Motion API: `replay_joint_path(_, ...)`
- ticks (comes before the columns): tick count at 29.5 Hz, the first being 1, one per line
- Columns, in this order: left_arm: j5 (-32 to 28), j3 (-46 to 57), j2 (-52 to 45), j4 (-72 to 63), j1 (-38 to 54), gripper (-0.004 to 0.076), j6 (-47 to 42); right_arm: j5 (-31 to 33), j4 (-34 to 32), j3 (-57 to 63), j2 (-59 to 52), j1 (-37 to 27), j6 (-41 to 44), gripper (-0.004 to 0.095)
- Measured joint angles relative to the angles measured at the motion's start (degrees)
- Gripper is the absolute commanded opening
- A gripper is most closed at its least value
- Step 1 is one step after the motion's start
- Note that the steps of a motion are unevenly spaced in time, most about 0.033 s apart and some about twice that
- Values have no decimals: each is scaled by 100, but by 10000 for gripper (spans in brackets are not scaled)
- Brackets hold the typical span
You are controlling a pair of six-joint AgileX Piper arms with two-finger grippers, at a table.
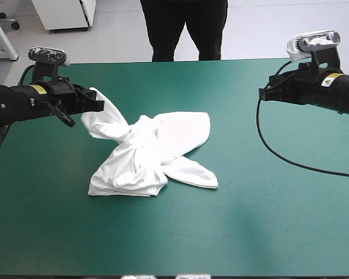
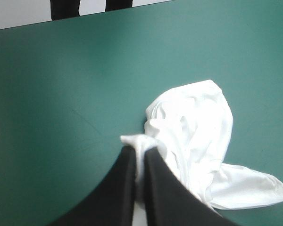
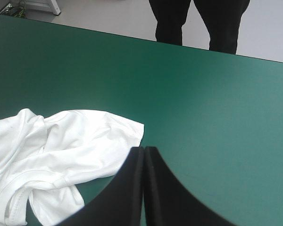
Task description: Fold the cloth
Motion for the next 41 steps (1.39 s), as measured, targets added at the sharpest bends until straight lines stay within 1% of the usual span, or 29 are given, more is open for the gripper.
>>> replay_joint_path(9, 0, 0, 0, 0, 0, -9, 0, 155, 0, 0, 0, 27, 0, 2)
replay_joint_path(12, -18, 0, 0, 0, 0, -9, 0, 185, -141, 0, 0, 200, 0, 17)
replay_joint_path(14, -33, 0, 0, 0, 0, -9, 0, 226, -334, 0, 12, 416, 26, 50)
replay_joint_path(17, -93, 0, 0, 0, 0, -9, 0, 360, -718, -7, 70, 803, 226, 179)
replay_joint_path(19, -121, 0, 0, 0, 0, -9, 0, 503, -965, -7, 175, 1027, 325, 327)
replay_joint_path(21, -147, 0, 0, 0, 0, -9, 0, 673, -1078, -7, 311, 1225, 400, 473)
replay_joint_path(22, -152, 0, 0, 0, 0, -9, 0, 759, -1108, -7, 402, 1327, 442, 516)
replay_joint_path(23, -152, 0, 0, 0, 0, -9, 0, 840, -1127, -7, 501, 1429, 495, 529)
replay_joint_path(28, -152, 0, 0, 0, 0, -9, 0, 943, -1162, -7, 1046, 1891, 829, 487)
replay_joint_path(32, -152, 0, 0, 0, 0, -9, 0, 979, -1244, -7, 1510, 2168, 976, 486)
replay_joint_path(37, -152, 0, 0, 0, 0, -9, 0, 1027, -1502, -7, 2011, 2381, 1128, 486)
replay_joint_path(41, -152, 0, 0, 0, 0, -9, 0, 733, -1563, 339, 2171, 2517, 1243, 486)
